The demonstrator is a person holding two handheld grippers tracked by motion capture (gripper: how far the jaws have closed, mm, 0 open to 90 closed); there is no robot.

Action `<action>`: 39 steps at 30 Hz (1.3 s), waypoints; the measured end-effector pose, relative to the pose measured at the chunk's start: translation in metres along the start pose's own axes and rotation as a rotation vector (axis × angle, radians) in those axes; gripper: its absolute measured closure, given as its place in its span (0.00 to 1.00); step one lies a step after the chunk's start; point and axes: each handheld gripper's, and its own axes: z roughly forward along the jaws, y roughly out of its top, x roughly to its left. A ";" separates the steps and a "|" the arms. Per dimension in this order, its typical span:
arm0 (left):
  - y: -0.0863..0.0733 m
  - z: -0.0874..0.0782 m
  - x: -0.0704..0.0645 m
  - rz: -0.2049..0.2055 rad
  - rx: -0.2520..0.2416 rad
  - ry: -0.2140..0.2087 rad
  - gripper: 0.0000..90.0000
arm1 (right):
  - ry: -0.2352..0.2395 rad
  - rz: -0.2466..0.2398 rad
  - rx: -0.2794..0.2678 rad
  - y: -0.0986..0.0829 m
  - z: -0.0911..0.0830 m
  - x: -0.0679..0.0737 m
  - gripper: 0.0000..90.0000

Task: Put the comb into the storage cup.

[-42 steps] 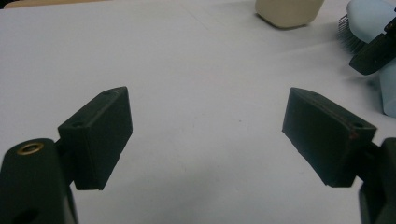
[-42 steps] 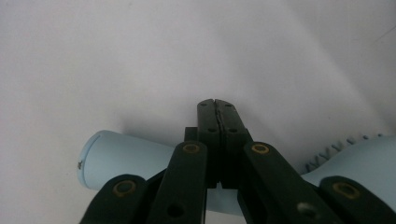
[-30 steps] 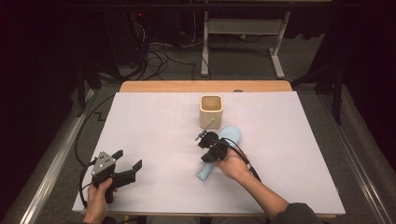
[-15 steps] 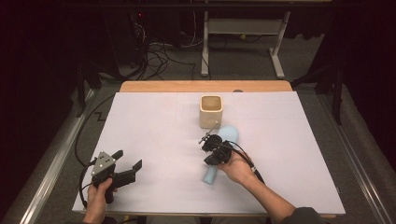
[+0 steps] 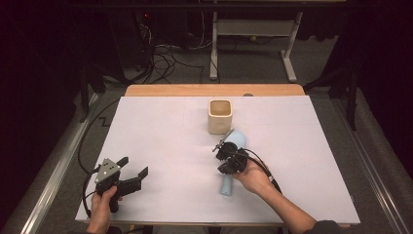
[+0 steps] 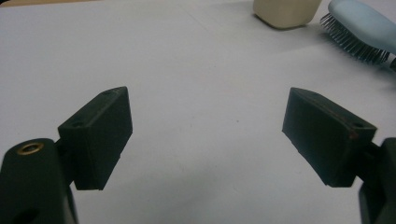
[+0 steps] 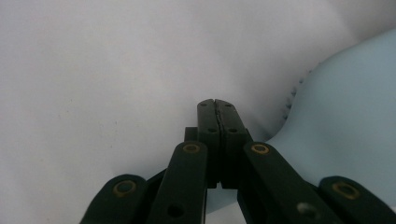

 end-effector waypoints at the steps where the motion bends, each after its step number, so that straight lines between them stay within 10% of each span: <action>1: 0.000 0.000 0.000 0.001 0.000 0.000 0.19 | 0.000 -0.004 0.001 -0.001 -0.001 0.000 1.00; 39: 0.000 0.001 0.001 -0.023 -0.006 -0.018 0.19 | -0.062 -0.040 0.053 -0.020 -0.011 -0.007 1.00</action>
